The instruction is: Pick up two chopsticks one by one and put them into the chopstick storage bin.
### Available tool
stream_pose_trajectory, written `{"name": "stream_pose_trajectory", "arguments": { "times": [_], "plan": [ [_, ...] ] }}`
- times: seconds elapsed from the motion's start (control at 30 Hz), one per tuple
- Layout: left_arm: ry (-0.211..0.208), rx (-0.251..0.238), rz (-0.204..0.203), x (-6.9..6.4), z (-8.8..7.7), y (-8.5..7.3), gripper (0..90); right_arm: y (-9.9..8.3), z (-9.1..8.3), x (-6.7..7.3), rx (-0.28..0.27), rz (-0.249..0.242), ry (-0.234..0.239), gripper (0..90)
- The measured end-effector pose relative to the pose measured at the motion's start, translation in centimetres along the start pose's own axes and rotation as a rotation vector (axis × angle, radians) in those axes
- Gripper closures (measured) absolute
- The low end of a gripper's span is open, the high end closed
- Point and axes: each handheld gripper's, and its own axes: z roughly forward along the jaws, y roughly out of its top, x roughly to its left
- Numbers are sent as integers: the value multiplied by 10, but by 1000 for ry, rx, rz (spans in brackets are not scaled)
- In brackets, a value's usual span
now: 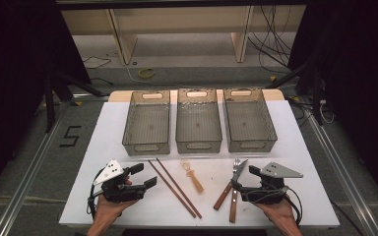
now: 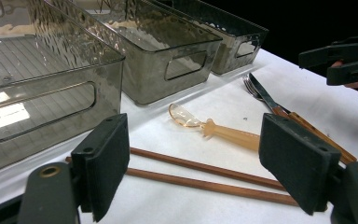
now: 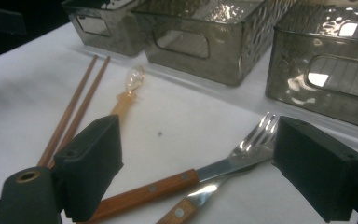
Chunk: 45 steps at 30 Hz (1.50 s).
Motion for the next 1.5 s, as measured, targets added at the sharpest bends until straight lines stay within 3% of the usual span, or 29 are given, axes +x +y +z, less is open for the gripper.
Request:
{"name": "stream_pose_trajectory", "arguments": {
  "times": [0.57,0.63,0.73,0.9,1.0,1.2,1.5],
  "plan": [
    [-4,18,9,1,1,1,241,3,0,0,41,8,-21,170],
    [-19,36,13,2,2,4,242,4,0,-1,41,10,-20,172],
    [-48,102,41,2,6,12,243,4,0,-1,42,12,-16,172],
    [-93,224,161,-5,15,32,249,4,1,-3,54,14,-3,173],
    [-139,279,204,-7,24,41,254,5,2,-2,58,5,5,173],
    [-186,407,262,-9,45,42,255,5,2,-3,68,1,7,174],
    [-257,579,406,-13,71,43,264,5,3,-4,70,3,13,178]
  ]
}}
